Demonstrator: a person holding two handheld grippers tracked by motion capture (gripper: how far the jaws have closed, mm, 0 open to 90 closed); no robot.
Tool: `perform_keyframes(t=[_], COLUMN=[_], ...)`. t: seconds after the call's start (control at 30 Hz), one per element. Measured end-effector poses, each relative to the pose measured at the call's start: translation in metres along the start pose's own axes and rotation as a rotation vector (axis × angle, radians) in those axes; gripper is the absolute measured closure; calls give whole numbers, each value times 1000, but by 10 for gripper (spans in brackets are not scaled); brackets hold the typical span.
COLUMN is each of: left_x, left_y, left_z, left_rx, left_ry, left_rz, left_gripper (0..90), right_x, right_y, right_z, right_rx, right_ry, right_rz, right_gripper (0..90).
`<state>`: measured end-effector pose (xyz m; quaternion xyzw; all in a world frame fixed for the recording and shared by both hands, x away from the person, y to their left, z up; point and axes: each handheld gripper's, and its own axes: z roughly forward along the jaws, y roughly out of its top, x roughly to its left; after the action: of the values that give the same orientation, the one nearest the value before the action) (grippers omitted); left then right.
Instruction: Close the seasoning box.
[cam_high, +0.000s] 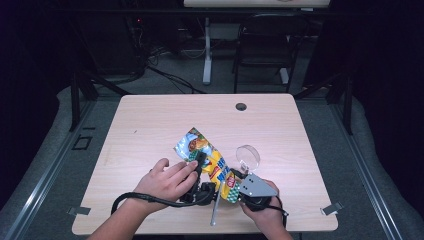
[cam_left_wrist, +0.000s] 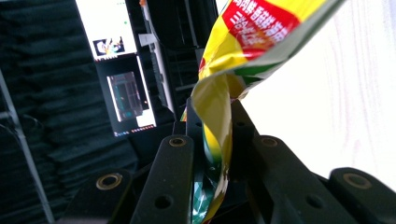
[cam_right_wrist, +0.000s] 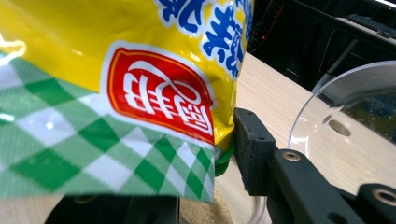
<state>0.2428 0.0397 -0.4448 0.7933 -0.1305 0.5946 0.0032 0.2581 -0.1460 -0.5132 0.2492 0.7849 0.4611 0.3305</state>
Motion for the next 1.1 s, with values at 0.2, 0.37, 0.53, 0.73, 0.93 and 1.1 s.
perform_keyframes(t=[0.2,0.37,0.53,0.73,0.93,1.1], left_x=[-6,-10,-14,-23,-29,-32], left_y=[-5,-8,-11,-16,-20,-23], left_z=[1,2,3,6,8,8], left_rx=[-6,-4,-5,-2,3,-1], left_ry=[-5,-22,-24,-46,-70,-81], left_rz=[-54,-99,-118,-174,-223,-269], left_gripper=[836,838,841,842,844,845], right_x=[0,0,0,1,2,4], right_y=[0,1,2,4,5,6], right_z=[0,-1,-1,-2,-2,-3], right_rx=[-4,-9,-6,-15,-22,-25], right_ry=[-12,-16,-24,-41,-47,-48], right_rz=[-4,-6,-8,-29,-35,-47], right_gripper=[718,718,719,720,720,721])
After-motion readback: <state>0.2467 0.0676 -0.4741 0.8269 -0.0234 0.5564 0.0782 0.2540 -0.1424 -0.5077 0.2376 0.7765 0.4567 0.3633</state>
